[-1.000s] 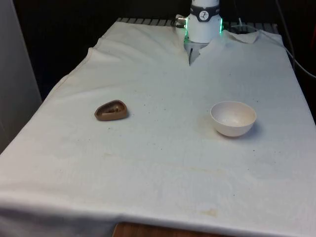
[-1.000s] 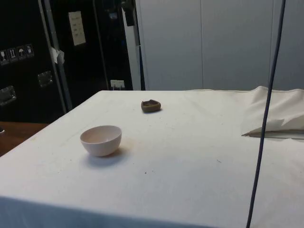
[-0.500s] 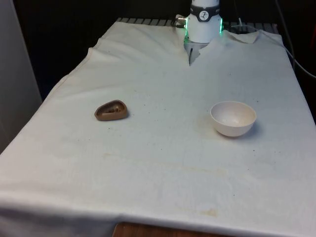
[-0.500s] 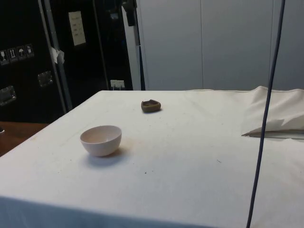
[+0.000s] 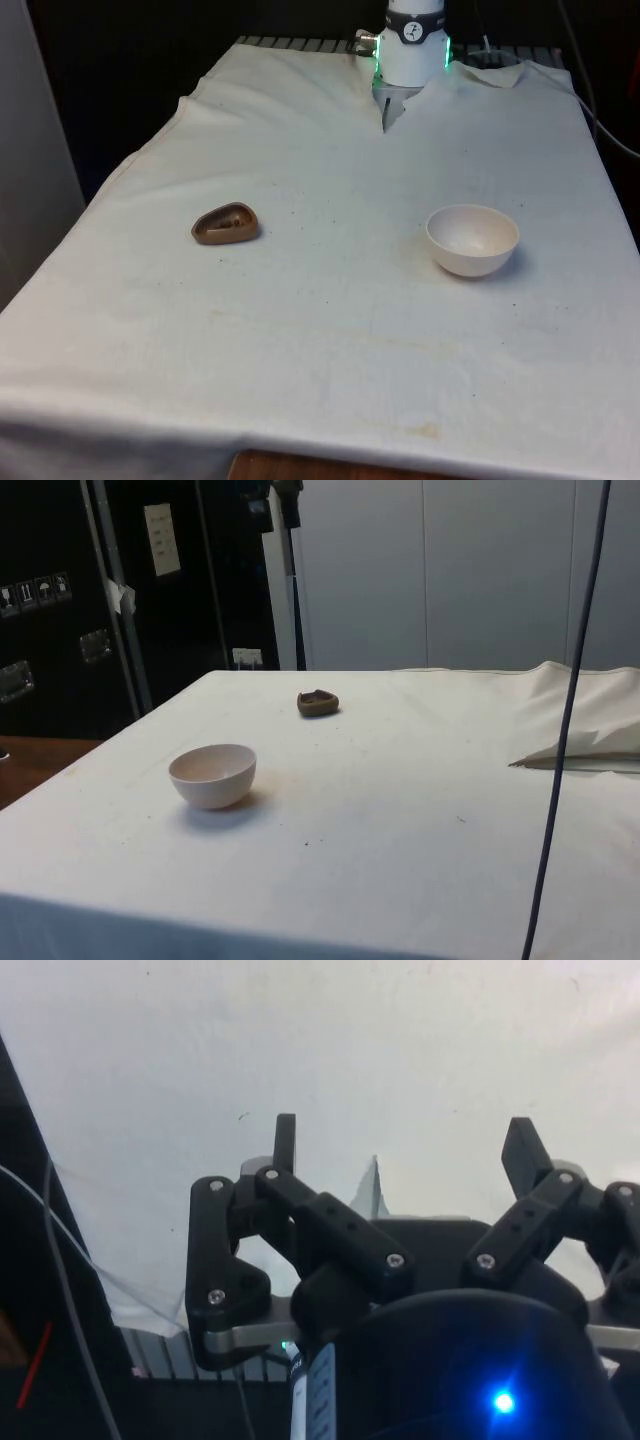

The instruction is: Pour the coffee beans from the cup into the bowl.

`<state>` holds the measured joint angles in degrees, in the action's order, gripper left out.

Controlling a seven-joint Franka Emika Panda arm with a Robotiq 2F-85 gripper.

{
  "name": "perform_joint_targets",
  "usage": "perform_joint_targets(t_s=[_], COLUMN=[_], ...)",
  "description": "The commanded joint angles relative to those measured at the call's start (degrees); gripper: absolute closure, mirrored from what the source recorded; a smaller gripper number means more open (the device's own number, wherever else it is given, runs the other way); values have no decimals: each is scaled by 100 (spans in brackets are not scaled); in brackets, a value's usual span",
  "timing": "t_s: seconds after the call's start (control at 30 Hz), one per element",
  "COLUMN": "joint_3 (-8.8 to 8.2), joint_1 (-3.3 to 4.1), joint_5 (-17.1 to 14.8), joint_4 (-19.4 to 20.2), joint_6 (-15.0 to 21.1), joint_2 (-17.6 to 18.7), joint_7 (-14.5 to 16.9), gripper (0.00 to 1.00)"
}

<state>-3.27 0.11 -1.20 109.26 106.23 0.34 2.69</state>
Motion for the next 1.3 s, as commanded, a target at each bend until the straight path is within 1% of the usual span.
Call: perform_joint_targets(t_s=[0.0,0.1,0.13,0.17,0.2,0.37,0.4,0.47,0.7,0.73,0.77,0.97,1.0,1.03,1.07,1.1,1.27], joint_3=[-29,-80,-80,-97,-115,-166,-166,-178,-241,-235,-264,-332,-350,-355,-350,-361,-384], joint_1=[-17,-11,0,0,-11,-6,-6,-6,-11,-6,-17,-17,-11,-11,-6,-11,-17], joint_5=[11,29,6,11,52,132,92,212,441,367,504,636,659,670,613,676,733], joint_4=[69,115,57,69,138,241,189,315,390,355,424,556,602,625,602,642,710], joint_6=[97,155,69,86,201,378,286,498,682,590,751,1020,1117,1152,1077,1180,1335], joint_2=[-52,-86,-40,-46,-109,-143,-103,-155,-138,-115,-126,-103,-97,-92,-92,-92,-63], joint_7=[34,74,69,80,97,120,126,109,97,126,92,11,-52,-86,-17,-115,-275], gripper=[0,0,0,0,0,0,0,0,0,0,0,0,0,0,0,0,0])
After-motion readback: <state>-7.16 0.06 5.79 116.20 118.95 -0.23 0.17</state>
